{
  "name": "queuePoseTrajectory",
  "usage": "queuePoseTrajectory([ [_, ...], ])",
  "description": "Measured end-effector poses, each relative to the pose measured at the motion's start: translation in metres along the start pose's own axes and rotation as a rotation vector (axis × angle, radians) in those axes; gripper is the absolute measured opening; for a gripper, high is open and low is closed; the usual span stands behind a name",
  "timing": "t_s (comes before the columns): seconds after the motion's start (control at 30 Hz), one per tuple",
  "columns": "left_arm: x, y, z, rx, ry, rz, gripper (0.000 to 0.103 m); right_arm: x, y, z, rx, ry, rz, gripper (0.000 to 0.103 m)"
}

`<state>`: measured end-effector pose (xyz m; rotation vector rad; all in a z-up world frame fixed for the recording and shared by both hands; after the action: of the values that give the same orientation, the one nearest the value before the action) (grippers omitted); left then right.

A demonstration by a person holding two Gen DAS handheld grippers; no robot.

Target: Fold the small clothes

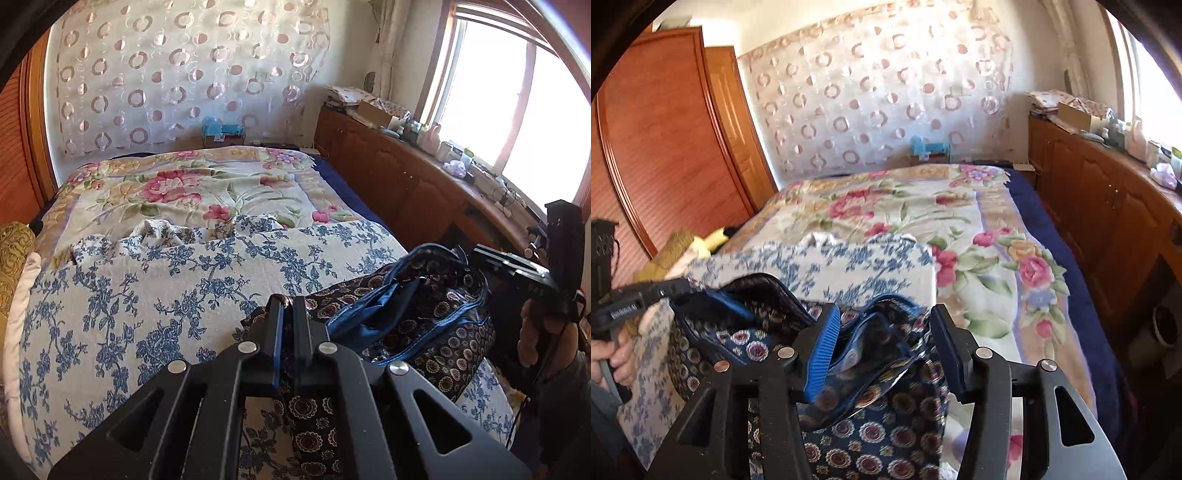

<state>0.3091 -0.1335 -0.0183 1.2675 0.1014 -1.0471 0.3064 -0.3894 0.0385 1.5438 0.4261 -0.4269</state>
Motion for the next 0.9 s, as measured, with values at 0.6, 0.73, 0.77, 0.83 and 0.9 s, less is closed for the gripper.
queuePoseTrajectory([
  [0.6,0.012,-0.02,-0.006,0.056,-0.052,-0.12,0.08,-0.003,-0.04,-0.012,-0.134,-0.053,-0.07,0.058],
  [0.73,0.031,-0.029,-0.019,0.022,-0.04,-0.174,0.08,0.02,-0.024,-0.017,-0.137,-0.11,-0.128,0.059],
  [0.77,0.035,-0.031,-0.021,0.016,-0.041,-0.184,0.08,0.025,-0.023,-0.018,-0.142,-0.121,-0.142,0.06],
  [0.83,0.041,-0.034,-0.025,0.008,-0.037,-0.201,0.08,0.034,-0.022,-0.019,-0.132,-0.13,-0.174,0.066],
  [0.9,0.047,-0.036,-0.026,0.012,-0.039,-0.214,0.08,0.041,-0.02,-0.016,-0.094,-0.119,-0.214,0.068],
])
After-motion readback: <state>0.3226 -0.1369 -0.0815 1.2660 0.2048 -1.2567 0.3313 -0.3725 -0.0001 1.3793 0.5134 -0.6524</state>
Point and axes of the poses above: each gripper's, at about its wrist camera, not at the fingertips, and x roughly the way its jaws point, z to its right, y to its top, the point moved 1 cm from there along x, roughly the way its jaws point, and after that the axes turned 15 degrees about -y, right-handed, at the moved point
